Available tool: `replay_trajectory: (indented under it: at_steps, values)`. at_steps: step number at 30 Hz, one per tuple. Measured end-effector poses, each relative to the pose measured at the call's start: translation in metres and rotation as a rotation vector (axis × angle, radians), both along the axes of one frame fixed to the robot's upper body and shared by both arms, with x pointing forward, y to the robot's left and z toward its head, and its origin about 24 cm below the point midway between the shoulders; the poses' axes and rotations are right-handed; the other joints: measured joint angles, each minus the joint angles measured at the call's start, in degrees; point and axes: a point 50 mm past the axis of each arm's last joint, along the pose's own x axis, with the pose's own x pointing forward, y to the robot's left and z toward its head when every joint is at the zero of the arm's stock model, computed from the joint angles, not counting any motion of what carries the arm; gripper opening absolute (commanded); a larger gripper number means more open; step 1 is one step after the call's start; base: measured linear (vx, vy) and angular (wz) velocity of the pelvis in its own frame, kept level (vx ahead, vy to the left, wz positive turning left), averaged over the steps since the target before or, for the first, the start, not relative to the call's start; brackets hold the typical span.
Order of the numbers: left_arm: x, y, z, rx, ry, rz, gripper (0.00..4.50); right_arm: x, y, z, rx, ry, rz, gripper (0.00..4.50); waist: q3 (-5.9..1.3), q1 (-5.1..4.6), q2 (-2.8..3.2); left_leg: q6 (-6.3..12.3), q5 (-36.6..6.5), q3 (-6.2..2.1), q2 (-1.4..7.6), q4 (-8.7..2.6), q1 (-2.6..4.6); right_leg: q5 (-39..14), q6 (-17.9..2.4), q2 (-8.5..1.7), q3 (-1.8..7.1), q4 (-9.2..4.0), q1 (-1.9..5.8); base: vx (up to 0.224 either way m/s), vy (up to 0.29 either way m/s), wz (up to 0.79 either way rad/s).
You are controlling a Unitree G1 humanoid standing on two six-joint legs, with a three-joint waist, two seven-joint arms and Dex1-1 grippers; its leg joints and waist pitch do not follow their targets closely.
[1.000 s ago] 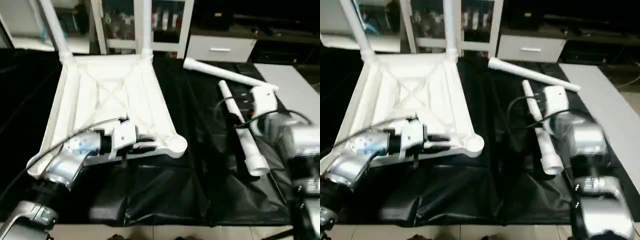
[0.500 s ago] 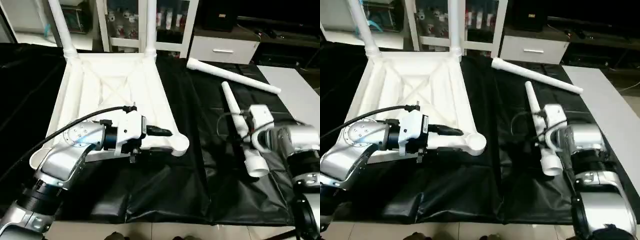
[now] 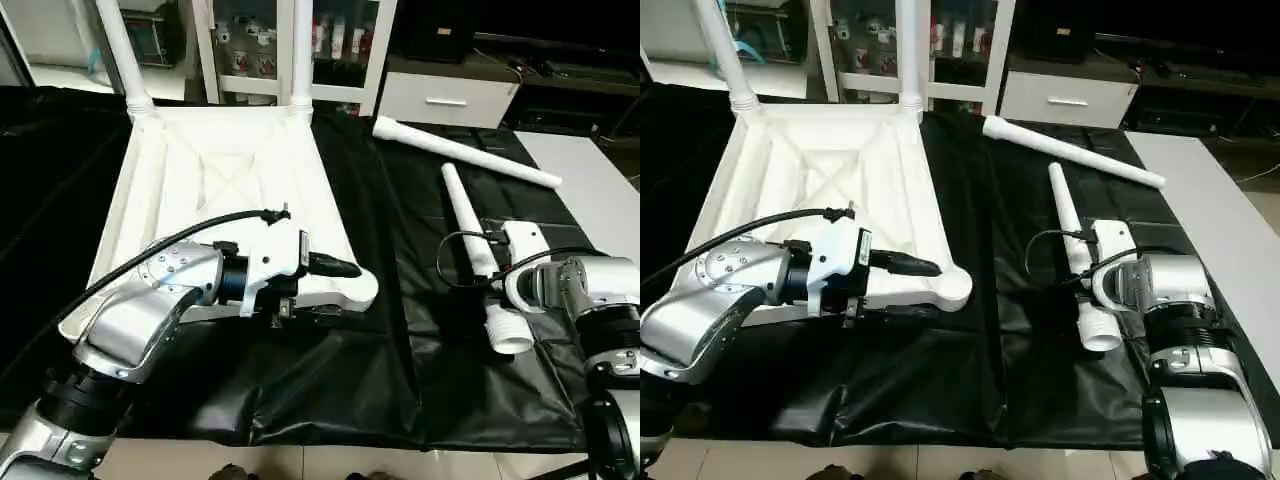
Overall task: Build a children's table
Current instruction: Pick table leg
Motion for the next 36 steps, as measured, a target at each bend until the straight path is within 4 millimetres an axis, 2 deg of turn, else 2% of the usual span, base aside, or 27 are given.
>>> replay_trajectory:
  at_steps: [2, 6, 7, 8, 16, 20, 26, 28, 31, 34, 35, 36]
  values:
    - [0.0, 0.0, 0.0, -0.006, 0.008, 0.005, 2.75, 0.0, 0.001, 0.0, 0.011, -0.011, -0.009, 3.02, 0.0, -0.03, 0.0, 0.0, 0.0, 0.0, 0.0, 0.0, 0.0, 0.0, 0.0, 0.0, 0.0, 0.0, -0.01, 0.0, 0.0, 0.0]
    - [0.001, 0.0, 0.0, -0.005, 0.018, 0.012, 2.75, 0.0, 0.004, 0.002, 0.037, -0.036, -0.015, 2.86, 0.02, -0.27, 0.03, 0.0, 0.0, 0.0, 0.0, -0.01, -0.01, 0.0, 0.0, 0.0, 0.0, 0.0, -0.02, 0.0, 0.0, 0.0]
    - [0.001, 0.0, 0.0, -0.004, 0.019, 0.012, 2.75, 0.0, 0.005, 0.004, 0.048, -0.048, -0.015, 2.61, 0.02, -0.31, 0.04, 0.0, 0.0, 0.0, 0.0, -0.01, -0.01, 0.0, 0.0, 0.01, 0.0, 0.0, -0.02, 0.0, 0.0, 0.0]
    - [0.001, 0.001, 0.0, -0.004, 0.019, 0.012, 2.75, 0.001, 0.007, 0.005, 0.063, -0.06, -0.012, 2.54, 0.03, -0.31, 0.05, 0.0, 0.0, 0.0, 0.0, -0.01, 0.01, 0.0, 0.01, 0.01, 0.0, 0.0, -0.02, 0.0, 0.0, 0.0]
    - [0.001, 0.0, 0.0, -0.01, 0.015, 0.025, 2.75, -0.007, 0.018, 0.006, 0.103, -0.092, 0.018, 1.91, 0.06, -0.04, 0.1, 0.0, 0.0, -0.01, 0.0, -0.02, 0.0, -0.01, 0.02, 0.01, 0.0, -0.01, -0.02, 0.0, 0.0, 0.0]
    - [0.011, -0.001, 0.006, -0.065, -0.014, 0.11, 2.75, -0.008, 0.029, 0.015, 0.146, -0.14, 0.062, 1.84, 0.09, -0.03, 0.15, -0.02, 0.01, -0.01, 0.0, -0.02, 0.01, -0.01, 0.02, 0.01, 0.0, -0.01, -0.02, 0.0, 0.0, 0.0]
    - [0.019, -0.001, 0.01, -0.109, -0.023, 0.186, 2.75, -0.01, 0.031, 0.022, 0.172, -0.185, 0.075, 1.83, 0.09, 0.0, 0.16, -0.01, 0.0, -0.01, 0.0, -0.04, -0.05, -0.02, 0.04, 0.01, -0.01, -0.03, -0.05, 0.0, 0.0, 0.0]
    - [0.023, -0.002, 0.013, -0.148, -0.003, 0.235, 2.75, -0.009, 0.037, 0.03, 0.226, -0.232, 0.1, 1.83, 0.11, -0.05, 0.19, -0.02, 0.01, -0.01, 0.0, -0.04, -0.07, -0.02, 0.03, 0.01, -0.01, -0.02, -0.09, 0.0, 0.0, 0.0]
    - [0.038, -0.003, 0.019, -0.236, 0.048, 0.37, 2.75, -0.007, 0.049, 0.056, 0.364, -0.361, 0.174, 1.83, 0.11, -0.05, 0.2, -0.03, 0.02, -0.02, 0.0, -0.03, -0.01, 0.0, 0.01, 0.02, -0.01, 0.01, -0.05, 0.0, 0.0, 0.0]
    - [0.056, -0.01, 0.031, -0.508, 0.253, 0.531, 2.75, -0.012, 0.059, 0.085, 0.523, -0.547, 0.307, 1.83, 0.12, 0.49, 0.14, -0.02, 0.02, -0.03, 0.01, 0.03, -0.06, -0.01, 0.01, 0.01, -0.05, -0.01, -0.01, 0.0, 0.0, 0.0]
    - [0.061, -0.012, 0.037, -0.598, 0.333, 0.557, 3.04, -0.014, 0.067, 0.095, 0.584, -0.606, 0.368, 1.83, 0.11, 0.77, 0.13, -0.01, 0.01, -0.03, 0.01, 0.04, -0.07, -0.01, 0.01, 0.01, -0.05, -0.03, 0.0, 0.0, 0.0, 0.0]
    - [0.065, -0.015, 0.042, -0.669, 0.41, 0.563, 3.04, -0.017, 0.07, 0.1, 0.622, -0.637, 0.397, 1.83, 0.11, 1.04, 0.06, 0.0, 0.0, -0.02, 0.01, 0.05, -0.09, 0.0, 0.01, 0.01, -0.05, -0.03, -0.01, 0.0, 0.0, 0.0]
